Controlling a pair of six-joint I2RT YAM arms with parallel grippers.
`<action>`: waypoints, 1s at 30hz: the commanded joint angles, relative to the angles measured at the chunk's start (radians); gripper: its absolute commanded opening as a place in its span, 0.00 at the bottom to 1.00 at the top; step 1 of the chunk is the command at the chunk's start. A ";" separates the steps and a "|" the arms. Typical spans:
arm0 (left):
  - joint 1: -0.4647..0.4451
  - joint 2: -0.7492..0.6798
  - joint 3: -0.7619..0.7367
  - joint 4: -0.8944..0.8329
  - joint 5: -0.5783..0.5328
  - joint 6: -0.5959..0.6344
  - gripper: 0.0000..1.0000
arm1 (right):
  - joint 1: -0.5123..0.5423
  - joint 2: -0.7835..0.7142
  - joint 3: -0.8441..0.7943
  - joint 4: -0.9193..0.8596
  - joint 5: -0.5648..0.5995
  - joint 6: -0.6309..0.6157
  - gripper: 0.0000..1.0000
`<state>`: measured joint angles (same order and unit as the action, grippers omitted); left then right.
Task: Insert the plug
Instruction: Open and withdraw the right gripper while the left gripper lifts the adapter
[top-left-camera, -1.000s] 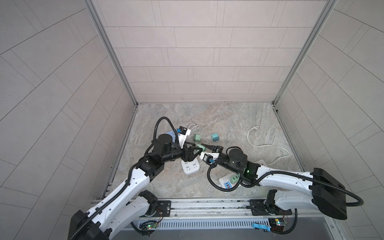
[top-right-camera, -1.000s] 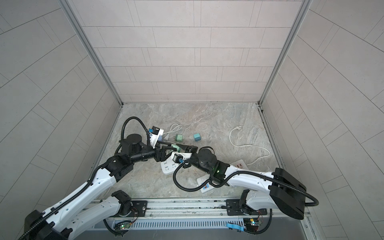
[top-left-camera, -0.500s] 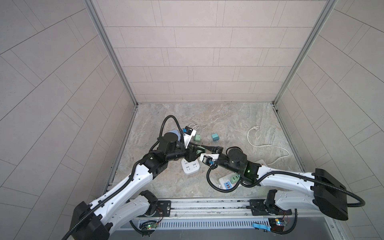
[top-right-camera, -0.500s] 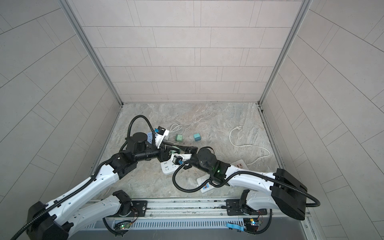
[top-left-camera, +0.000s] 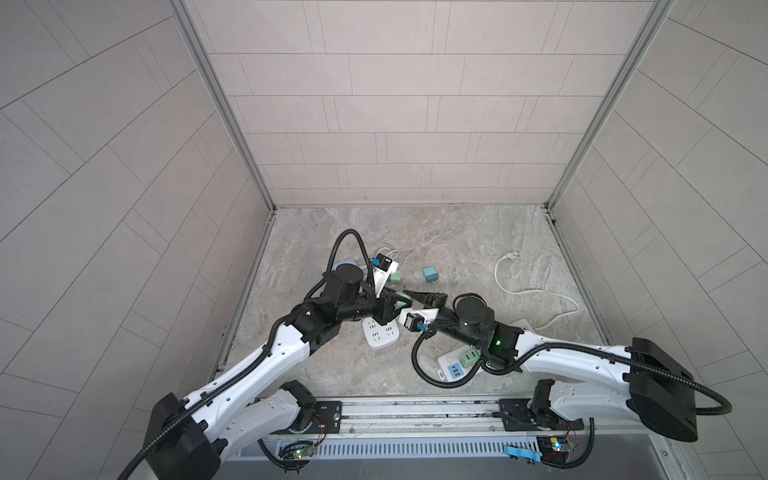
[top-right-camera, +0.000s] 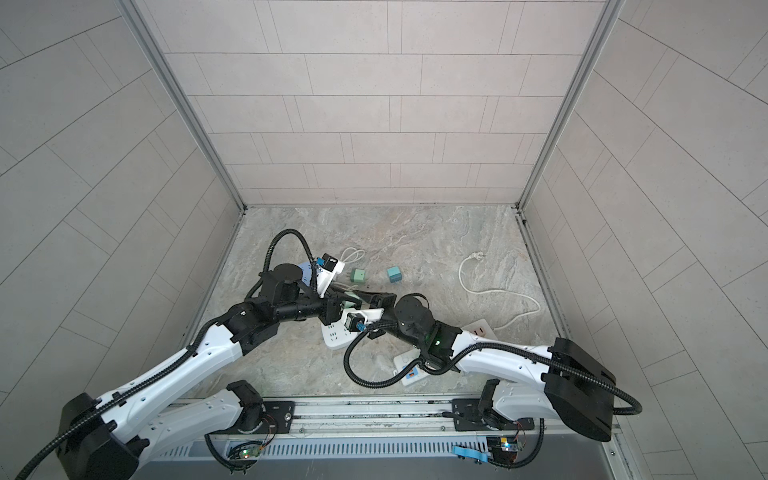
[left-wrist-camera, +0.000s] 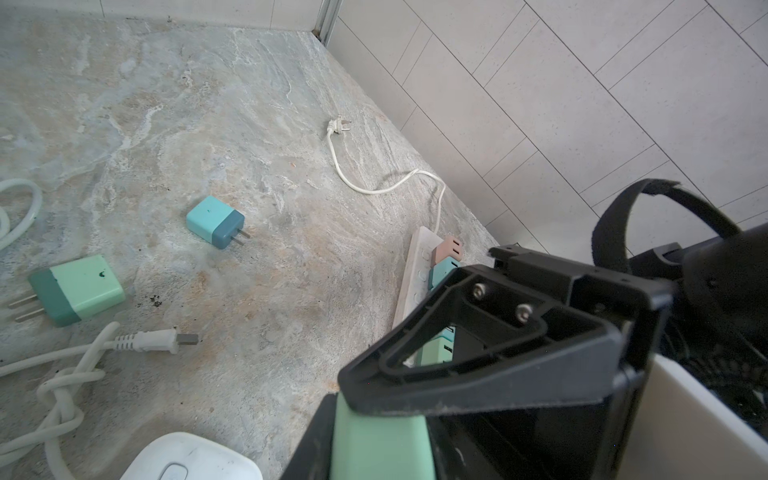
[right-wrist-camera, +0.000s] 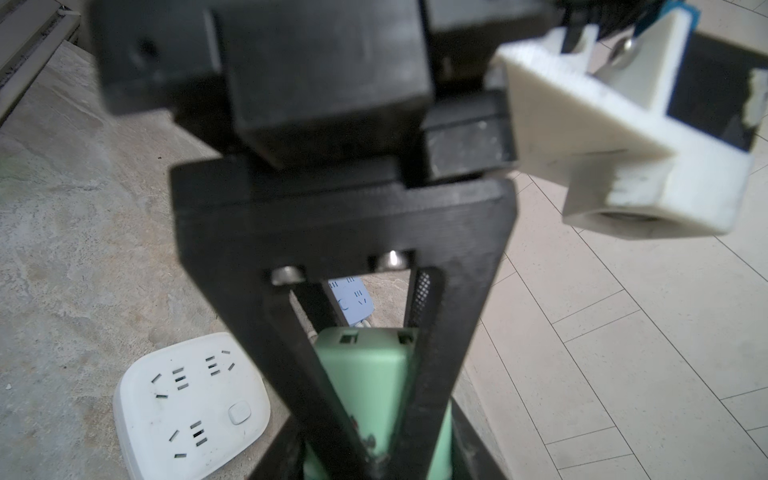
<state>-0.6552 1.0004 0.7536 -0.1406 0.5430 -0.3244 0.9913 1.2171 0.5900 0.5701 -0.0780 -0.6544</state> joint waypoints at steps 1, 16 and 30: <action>-0.007 -0.021 0.032 -0.007 -0.014 0.034 0.11 | 0.001 -0.017 0.024 0.002 -0.008 -0.001 0.20; -0.006 -0.137 0.020 -0.122 -0.445 0.058 0.00 | -0.054 -0.054 -0.061 0.050 0.042 0.125 1.00; -0.006 -0.184 0.177 -0.324 -0.533 0.359 0.00 | -0.349 -0.165 -0.056 -0.172 0.197 0.463 1.00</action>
<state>-0.6594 0.7887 0.8482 -0.4126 -0.0265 -0.0906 0.6792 1.0981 0.5476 0.4492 0.0685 -0.3088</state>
